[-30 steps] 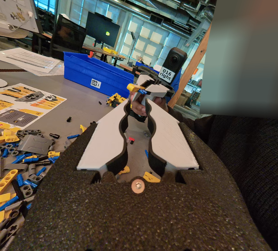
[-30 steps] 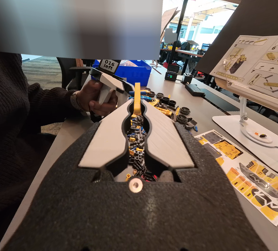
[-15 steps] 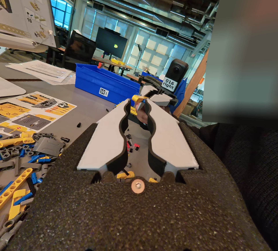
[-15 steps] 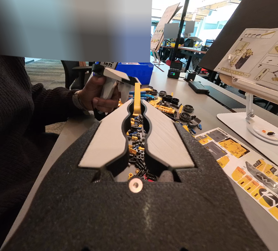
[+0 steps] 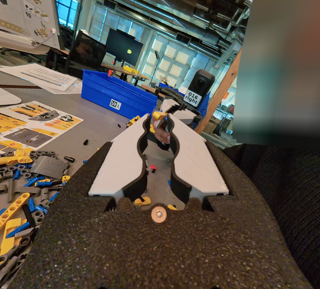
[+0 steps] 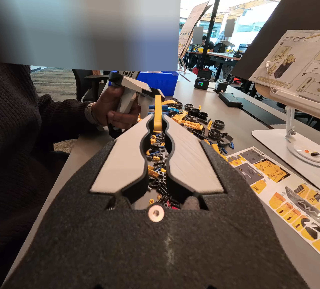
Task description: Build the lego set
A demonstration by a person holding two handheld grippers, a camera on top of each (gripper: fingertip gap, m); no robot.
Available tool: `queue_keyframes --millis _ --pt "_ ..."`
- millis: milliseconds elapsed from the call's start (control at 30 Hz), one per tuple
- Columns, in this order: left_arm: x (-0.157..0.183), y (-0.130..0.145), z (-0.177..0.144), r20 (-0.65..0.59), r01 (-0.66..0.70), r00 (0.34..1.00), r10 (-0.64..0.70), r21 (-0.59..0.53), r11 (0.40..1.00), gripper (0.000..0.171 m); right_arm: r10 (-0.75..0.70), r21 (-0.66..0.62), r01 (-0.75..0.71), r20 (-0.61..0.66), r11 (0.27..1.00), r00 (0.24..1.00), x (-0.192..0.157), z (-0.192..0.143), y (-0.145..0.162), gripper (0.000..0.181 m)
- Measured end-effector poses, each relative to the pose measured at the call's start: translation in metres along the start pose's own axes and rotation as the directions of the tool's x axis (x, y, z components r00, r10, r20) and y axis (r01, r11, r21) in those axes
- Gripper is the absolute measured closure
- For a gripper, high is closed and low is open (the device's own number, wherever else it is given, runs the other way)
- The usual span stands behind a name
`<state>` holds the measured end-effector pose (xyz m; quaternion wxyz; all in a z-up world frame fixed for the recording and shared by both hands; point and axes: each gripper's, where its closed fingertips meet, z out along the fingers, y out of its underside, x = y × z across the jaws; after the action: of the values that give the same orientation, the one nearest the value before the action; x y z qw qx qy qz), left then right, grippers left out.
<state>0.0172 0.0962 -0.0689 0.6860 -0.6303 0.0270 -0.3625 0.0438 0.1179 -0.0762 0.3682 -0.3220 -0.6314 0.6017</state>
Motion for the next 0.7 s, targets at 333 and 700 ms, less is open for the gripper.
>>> queue_keyframes --millis 333,700 --pt "-0.001 0.002 0.001 0.013 -0.017 1.0 0.017 -0.013 1.0 0.153 0.082 0.178 -0.021 -0.34 0.984 0.937 0.075 -0.057 -0.03 0.174" --pt "-0.002 0.007 0.003 0.032 -0.05 0.998 0.051 -0.041 0.998 0.153 0.078 0.189 -0.024 -0.288 0.982 0.954 0.064 -0.051 -0.032 0.174"
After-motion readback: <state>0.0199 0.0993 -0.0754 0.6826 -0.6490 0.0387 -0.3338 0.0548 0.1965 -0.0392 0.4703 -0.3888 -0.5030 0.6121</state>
